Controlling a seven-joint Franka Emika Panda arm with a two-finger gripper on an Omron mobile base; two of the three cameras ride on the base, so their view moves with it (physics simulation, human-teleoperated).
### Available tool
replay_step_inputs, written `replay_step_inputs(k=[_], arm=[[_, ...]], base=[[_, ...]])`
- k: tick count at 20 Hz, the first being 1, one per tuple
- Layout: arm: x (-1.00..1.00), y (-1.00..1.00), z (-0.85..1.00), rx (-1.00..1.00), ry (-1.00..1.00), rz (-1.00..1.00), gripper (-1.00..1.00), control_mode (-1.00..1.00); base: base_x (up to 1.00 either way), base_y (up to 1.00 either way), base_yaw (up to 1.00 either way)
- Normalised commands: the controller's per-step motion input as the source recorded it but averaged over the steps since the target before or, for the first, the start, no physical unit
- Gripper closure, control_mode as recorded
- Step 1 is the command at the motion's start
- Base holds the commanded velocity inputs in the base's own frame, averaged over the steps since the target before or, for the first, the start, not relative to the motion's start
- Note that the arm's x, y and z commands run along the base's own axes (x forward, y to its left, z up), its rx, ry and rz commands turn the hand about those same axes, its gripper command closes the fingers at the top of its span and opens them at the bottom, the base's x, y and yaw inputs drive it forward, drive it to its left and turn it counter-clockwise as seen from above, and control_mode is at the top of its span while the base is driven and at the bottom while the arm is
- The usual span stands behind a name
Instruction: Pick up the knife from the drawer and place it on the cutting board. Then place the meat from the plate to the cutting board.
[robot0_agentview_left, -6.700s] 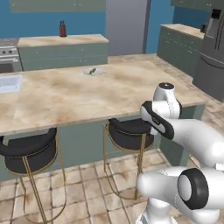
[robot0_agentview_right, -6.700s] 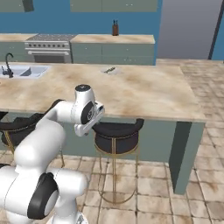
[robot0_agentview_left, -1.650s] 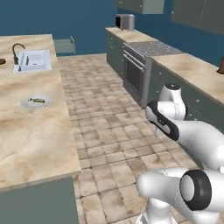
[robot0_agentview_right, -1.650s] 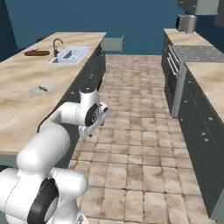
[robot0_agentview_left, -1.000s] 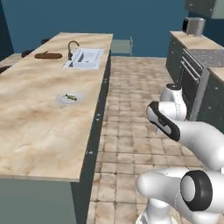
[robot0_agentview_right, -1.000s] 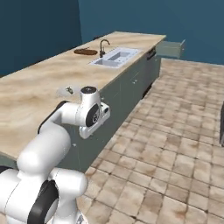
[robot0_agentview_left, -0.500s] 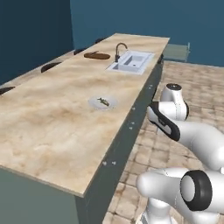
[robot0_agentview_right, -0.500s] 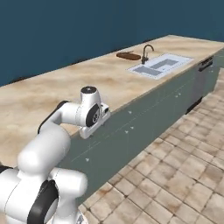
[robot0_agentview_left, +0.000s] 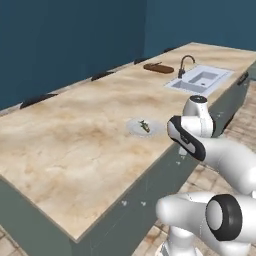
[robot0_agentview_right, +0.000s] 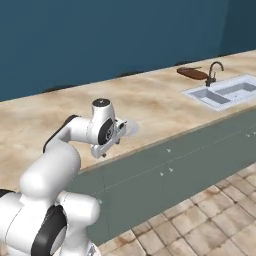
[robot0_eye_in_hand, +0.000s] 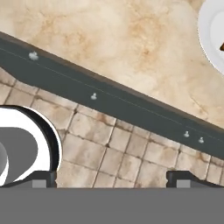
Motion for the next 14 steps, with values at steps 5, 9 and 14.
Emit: replay_step_inputs(k=[5,9,14], arm=[[0.0,0.0,0.0,0.0,0.0,0.0,-1.0,1.0],[0.0,0.0,0.0,0.0,0.0,0.0,-1.0,1.0],[0.0,0.0,0.0,0.0,0.0,0.0,-1.0,1.0]], base=[[0.53,-0.48,0.51],[0.53,-0.47,0.51],[0.54,-0.47,0.51]])
